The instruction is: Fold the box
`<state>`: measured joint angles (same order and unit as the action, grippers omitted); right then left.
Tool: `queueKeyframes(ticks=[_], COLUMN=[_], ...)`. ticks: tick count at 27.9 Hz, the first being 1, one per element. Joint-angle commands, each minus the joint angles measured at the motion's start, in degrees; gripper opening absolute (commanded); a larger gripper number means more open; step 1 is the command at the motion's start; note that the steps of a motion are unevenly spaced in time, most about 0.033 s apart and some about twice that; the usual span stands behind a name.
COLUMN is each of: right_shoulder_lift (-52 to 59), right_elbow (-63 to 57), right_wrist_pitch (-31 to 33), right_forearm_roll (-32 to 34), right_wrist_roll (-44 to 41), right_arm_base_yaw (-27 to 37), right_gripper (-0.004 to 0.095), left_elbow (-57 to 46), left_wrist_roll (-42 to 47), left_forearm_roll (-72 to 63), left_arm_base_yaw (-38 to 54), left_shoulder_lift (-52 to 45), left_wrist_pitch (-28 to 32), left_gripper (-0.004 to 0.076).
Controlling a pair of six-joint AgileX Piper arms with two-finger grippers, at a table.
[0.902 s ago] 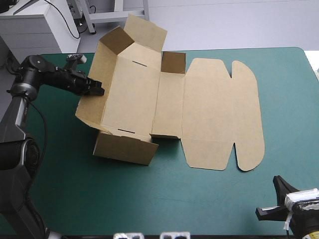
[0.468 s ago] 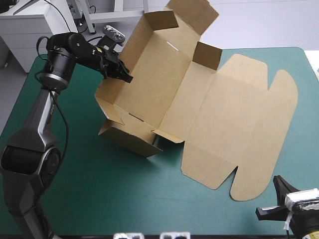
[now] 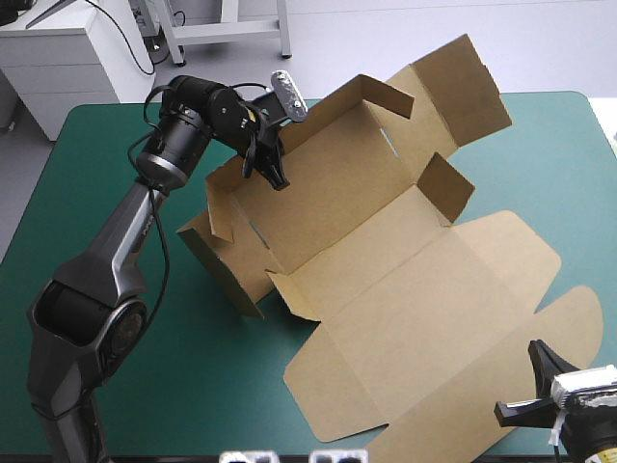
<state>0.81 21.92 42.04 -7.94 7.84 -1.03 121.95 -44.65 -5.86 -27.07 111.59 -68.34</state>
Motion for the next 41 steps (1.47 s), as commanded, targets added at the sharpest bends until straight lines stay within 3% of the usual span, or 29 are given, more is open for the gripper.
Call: queueKeyframes(ticks=[1,10,21,24,28,33,41], right_shoulder_lift=[1.2,1.2,1.2,1.2,1.2,1.2,1.2], right_elbow=[1.4,1.4,1.4,1.4,1.4,1.4,1.4], right_wrist_pitch=[-4.4,-4.4,-4.4,-4.4,-4.4,-4.4,-4.5], right_forearm_roll=[-0.5,-0.5,-0.5,-0.5,-0.5,-0.5,-0.5], right_wrist_roll=[0.2,0.2,0.2,0.2,0.2,0.2,0.2], right_arm_base_yaw=[-0.3,-0.3,-0.3,-0.3,-0.3,-0.3,-0.3], right_gripper=[-0.002,-0.002,-0.002,-0.002,-0.002,-0.002,-0.002], left_elbow=[1.8,1.8,0.7,-4.1,-16.7,-30.1,-42.5], left_wrist_roll=[-2.9,-6.7,-8.2,-9.9,-8.9,5.3,24.1], left_forearm_roll=[3.6,12.4,13.0,14.4,24.6,44.4,58.6], left_arm_base_yaw=[-3.4,-10.0,-11.6,-13.2,-17.1,-21.1,-21.3], left_shoulder_lift=[-3.5,-3.9,-9.4,-11.7,-16.3,-20.8,-23.1], left_wrist_pitch=[5.5,10.9,10.7,11.2,19.7,31.5,34.3], left_gripper=[-0.0009,-0.0009,-0.0009,-0.0009,-0.0009,-0.0009,-0.0009])
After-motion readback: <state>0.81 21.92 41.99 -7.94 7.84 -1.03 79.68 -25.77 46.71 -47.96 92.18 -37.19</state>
